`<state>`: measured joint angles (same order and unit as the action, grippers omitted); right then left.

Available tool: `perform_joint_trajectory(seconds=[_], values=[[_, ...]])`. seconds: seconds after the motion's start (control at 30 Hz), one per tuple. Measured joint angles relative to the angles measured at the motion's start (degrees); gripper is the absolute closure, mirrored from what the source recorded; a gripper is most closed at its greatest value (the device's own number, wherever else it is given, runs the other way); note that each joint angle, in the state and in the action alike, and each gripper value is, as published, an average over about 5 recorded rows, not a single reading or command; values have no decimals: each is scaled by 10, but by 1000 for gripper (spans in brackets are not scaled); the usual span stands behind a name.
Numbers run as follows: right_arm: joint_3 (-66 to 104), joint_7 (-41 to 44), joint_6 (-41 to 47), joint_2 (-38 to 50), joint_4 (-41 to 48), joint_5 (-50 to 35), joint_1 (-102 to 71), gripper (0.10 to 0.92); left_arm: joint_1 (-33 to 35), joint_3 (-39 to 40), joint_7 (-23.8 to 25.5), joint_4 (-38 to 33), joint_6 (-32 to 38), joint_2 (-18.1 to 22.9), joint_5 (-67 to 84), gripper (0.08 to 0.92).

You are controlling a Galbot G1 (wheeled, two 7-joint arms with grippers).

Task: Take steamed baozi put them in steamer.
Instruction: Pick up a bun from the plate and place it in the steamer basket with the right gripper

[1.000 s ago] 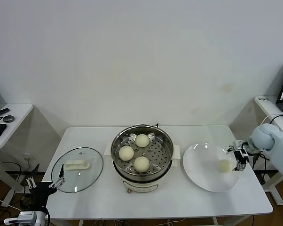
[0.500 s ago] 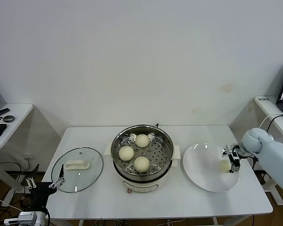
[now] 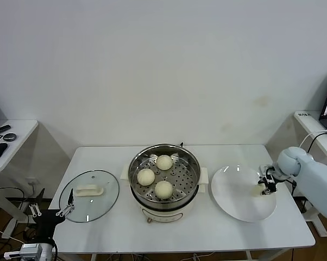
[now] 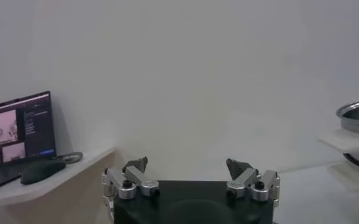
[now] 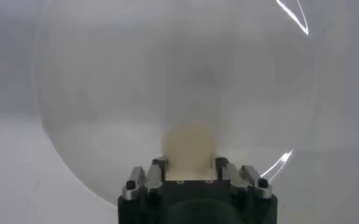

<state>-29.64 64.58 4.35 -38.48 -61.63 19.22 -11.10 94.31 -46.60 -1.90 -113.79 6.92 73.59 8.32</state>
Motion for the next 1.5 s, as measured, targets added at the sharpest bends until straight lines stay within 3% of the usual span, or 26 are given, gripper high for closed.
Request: perform_joint_trajectory(seconds=[0.23, 0.47, 0.93, 1.2, 1.5], values=[[-68, 1, 29, 21, -46, -69, 68, 598, -5, 1, 0, 0, -1, -2, 2, 177], [-195, -13, 75, 16, -112, -189, 218, 590, -13, 6, 0, 8, 0, -5, 5, 177], [-413, -81, 201, -105, -230, -438, 468, 584, -21, 4, 0, 15, 4, -6, 11, 177], [-473, -116, 260, -178, -239, -494, 485, 584, -22, 3, 0, 13, 6, -1, 12, 177], [-492, -130, 289, -217, -213, -500, 460, 584, -22, -2, 0, 12, 8, -1, 19, 177]])
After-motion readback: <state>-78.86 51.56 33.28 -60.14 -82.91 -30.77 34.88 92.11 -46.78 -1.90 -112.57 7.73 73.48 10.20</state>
